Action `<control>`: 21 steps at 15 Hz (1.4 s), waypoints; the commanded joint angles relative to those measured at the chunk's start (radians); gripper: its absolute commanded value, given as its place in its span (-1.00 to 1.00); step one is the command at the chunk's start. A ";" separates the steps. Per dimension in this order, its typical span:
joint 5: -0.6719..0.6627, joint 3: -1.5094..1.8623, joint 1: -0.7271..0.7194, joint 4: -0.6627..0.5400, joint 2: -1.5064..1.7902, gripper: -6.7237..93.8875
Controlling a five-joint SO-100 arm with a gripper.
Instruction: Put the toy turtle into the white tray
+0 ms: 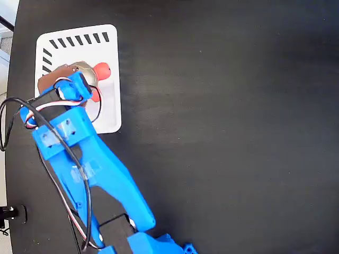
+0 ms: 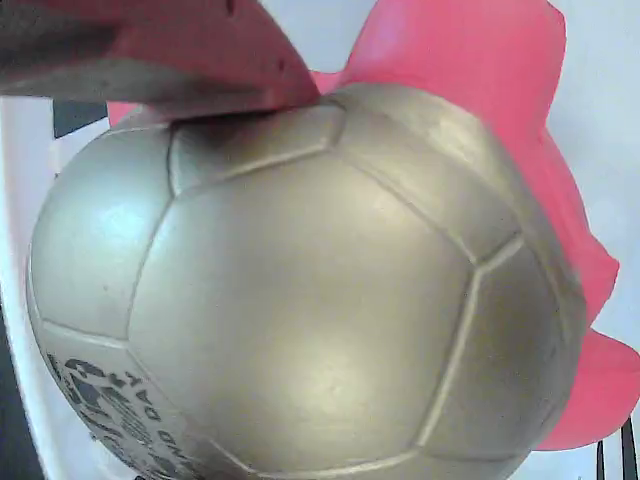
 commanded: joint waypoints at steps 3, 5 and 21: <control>0.000 0.055 -0.011 -0.084 0.043 0.14; 0.000 0.060 -0.017 -0.077 0.041 0.20; -0.112 0.325 0.425 -0.229 0.684 -0.88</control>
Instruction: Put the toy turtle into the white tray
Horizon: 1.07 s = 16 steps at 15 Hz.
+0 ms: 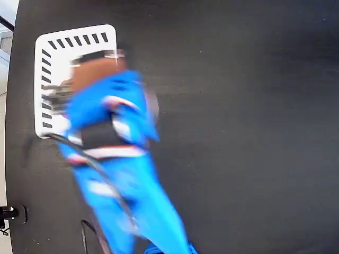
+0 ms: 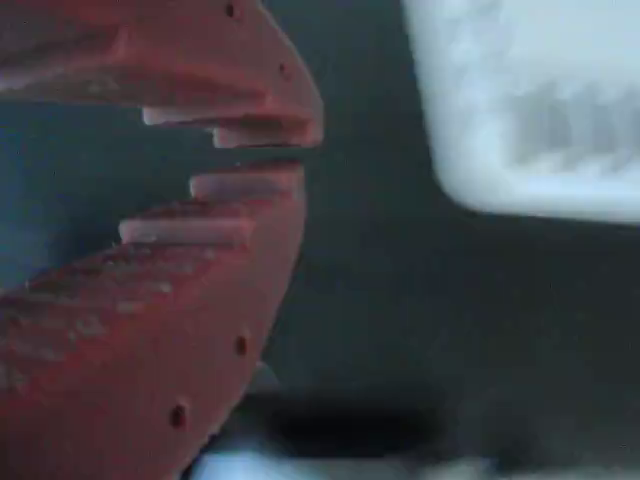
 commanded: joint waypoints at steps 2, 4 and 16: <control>-0.043 0.261 0.267 -0.245 0.255 -0.88; -0.081 0.436 0.360 -0.304 0.341 -0.88; 0.061 1.428 0.078 -0.310 1.131 -0.88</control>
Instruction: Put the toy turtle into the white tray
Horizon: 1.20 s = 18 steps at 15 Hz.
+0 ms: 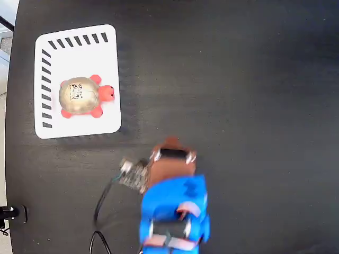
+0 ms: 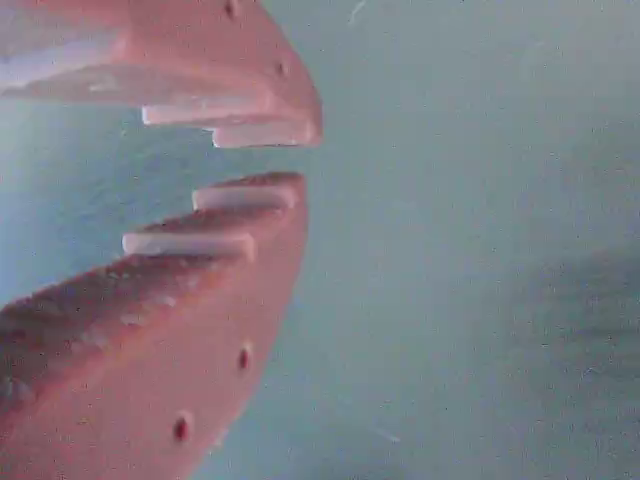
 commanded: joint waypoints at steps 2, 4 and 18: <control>0.002 0.173 -0.107 0.089 0.407 -0.88; 0.020 0.219 -0.135 0.176 0.532 -0.88; 0.017 0.264 -0.150 0.337 0.692 -0.87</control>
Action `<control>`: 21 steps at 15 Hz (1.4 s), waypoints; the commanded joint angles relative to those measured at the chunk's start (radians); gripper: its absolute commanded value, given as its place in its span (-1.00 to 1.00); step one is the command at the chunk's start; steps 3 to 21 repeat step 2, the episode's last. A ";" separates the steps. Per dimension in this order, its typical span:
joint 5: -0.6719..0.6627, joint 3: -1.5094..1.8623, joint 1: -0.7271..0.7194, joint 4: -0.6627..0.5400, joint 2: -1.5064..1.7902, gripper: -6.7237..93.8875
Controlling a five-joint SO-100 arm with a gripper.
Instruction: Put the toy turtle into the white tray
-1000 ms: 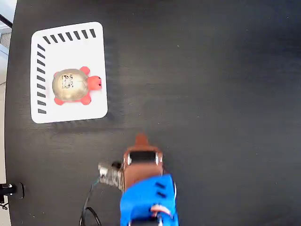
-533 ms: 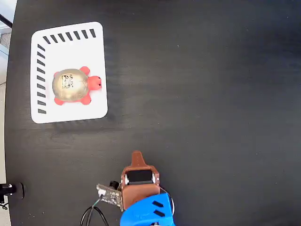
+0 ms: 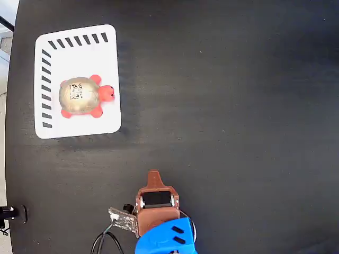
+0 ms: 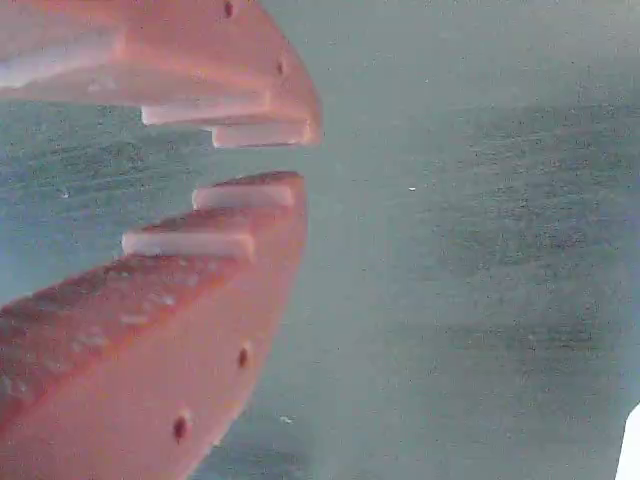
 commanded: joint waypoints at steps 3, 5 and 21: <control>0.006 -0.008 -0.021 0.012 0.011 -0.87; 0.006 -0.008 -0.021 0.012 0.011 -0.87; 0.006 -0.008 -0.021 0.012 0.011 -0.87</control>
